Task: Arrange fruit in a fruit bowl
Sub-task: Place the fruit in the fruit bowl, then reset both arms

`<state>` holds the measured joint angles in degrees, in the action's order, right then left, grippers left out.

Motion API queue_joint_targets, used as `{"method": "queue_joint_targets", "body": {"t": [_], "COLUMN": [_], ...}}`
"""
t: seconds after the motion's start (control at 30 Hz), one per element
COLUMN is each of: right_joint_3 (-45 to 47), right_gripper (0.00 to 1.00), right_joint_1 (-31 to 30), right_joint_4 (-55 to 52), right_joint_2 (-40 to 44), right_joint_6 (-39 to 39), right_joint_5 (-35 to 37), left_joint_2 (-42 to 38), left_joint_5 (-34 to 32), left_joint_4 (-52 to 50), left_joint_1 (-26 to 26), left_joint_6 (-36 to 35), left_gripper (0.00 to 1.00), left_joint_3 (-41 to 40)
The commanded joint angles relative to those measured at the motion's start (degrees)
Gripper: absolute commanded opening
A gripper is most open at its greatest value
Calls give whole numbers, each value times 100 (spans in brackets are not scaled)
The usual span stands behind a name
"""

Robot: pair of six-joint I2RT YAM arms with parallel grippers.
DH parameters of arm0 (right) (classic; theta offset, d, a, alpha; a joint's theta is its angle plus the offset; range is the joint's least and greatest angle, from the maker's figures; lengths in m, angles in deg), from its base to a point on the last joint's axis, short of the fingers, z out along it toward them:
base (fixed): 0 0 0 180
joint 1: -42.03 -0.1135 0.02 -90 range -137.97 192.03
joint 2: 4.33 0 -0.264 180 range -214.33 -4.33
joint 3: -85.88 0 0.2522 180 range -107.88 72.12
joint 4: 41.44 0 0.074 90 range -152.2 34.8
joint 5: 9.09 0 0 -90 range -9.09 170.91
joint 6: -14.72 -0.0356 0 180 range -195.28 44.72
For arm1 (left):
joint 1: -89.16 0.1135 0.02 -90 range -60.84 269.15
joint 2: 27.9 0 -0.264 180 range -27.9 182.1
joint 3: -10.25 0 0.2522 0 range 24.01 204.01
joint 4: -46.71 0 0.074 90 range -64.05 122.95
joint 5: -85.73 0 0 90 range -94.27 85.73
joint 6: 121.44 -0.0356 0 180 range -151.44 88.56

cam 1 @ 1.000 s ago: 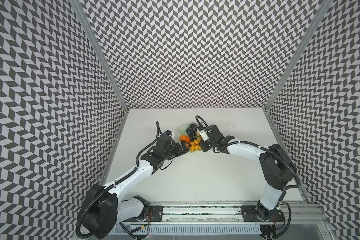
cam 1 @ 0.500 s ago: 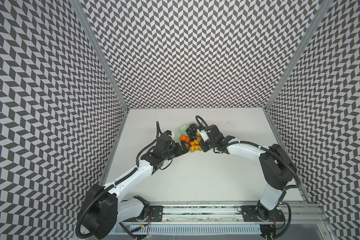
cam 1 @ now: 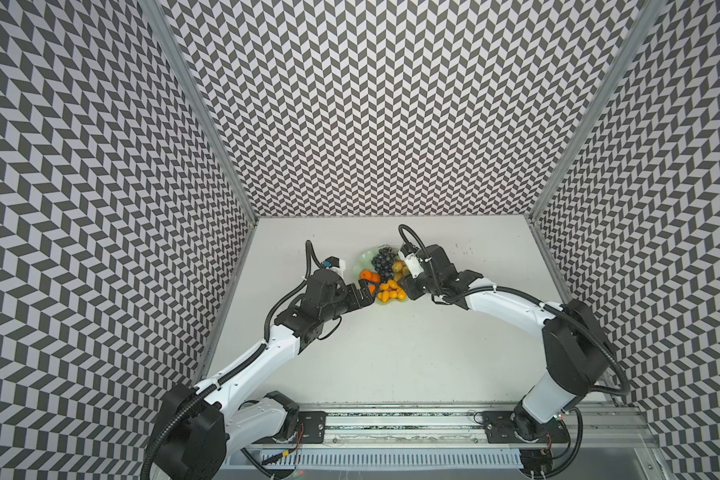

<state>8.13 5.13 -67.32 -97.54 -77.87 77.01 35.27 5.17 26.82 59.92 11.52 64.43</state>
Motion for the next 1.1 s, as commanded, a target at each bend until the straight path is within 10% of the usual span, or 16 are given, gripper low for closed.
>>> {"method": "queue_joint_targets", "body": {"t": [0.0, 0.33, 0.53, 0.77, 1.07], "right_joint_3": [473, 2218, 3193, 3733, 3703], "right_gripper": [52, 100, 100, 100, 100], "right_joint_1": [34, 195, 508, 1265, 2322], "right_joint_4": [637, 2163, 3334, 4284, 4673], "right_joint_2": [813, 2648, 3361, 3276, 2185], "right_joint_6": [-20, -367, -415, -230, -223], "right_joint_5": [291, 2461, 3906, 3747, 3224], "left_joint_2": [-332, -1281, -1756, -1544, -601], "left_joint_5": [-498, -2008, -2873, -3760, -2585], "left_joint_4": [-11, 911, 2204, 2797, 4156], "left_joint_1": [-16, -17, -14, 312, 2196], "left_joint_6": [-328, -1157, -2222, -3717, -3443], "left_gripper": [100, 100, 100, 100, 100], "left_joint_3": [106, -628, -1406, -1500, -2105]}}
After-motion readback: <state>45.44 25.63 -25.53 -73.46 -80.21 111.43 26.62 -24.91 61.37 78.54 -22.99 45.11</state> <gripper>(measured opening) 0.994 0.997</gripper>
